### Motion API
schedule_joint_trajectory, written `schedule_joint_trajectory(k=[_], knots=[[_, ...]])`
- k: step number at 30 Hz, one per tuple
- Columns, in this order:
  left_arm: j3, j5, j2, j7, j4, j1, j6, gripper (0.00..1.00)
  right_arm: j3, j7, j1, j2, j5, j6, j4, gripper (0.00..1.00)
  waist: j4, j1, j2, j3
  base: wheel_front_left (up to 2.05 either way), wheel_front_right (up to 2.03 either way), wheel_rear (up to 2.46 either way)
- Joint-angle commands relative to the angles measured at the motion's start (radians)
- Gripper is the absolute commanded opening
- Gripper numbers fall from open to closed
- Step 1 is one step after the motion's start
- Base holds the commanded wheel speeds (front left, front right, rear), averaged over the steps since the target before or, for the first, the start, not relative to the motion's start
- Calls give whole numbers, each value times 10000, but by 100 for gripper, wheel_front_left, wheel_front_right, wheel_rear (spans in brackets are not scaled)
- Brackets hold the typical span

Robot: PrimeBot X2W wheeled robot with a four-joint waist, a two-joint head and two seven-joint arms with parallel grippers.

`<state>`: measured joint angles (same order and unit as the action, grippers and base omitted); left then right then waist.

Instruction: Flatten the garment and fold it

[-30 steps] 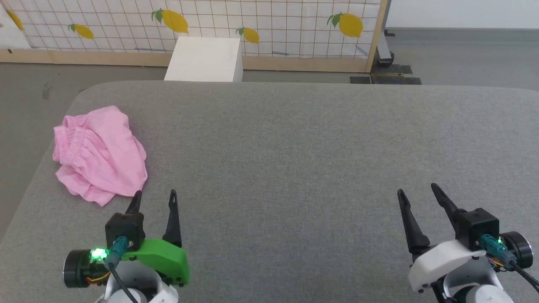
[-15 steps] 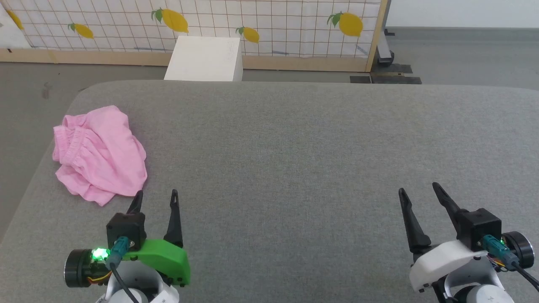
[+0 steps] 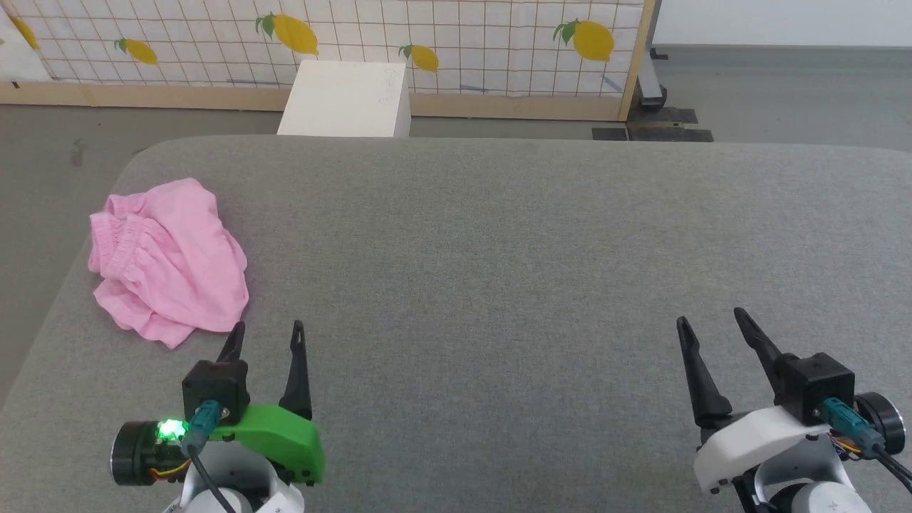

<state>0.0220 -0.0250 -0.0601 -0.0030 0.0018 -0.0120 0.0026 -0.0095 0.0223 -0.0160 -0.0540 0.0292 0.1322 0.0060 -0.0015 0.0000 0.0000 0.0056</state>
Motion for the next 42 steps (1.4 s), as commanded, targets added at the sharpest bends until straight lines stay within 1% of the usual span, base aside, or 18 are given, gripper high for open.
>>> schedule_joint_trajectory(k=[1, 29, 42], knots=[[26, -17, -76, -69, -45, 12, 75, 100, -23, 66, 139, 15, 102, -6, -26, 100, -1, 0, 0, 1, 0, 0, 0], [260, -266, -232, 100, -21, 9, 170, 100, -3, 50, 188, 24, 294, -10, -3, 100, 7, 0, 0, 48, 0, 0, 0], [407, -386, -336, 150, 16, 20, 234, 100, 66, -50, 177, 28, 100, -11, 88, 100, 22, 0, 0, 51, 0, 0, 0]])
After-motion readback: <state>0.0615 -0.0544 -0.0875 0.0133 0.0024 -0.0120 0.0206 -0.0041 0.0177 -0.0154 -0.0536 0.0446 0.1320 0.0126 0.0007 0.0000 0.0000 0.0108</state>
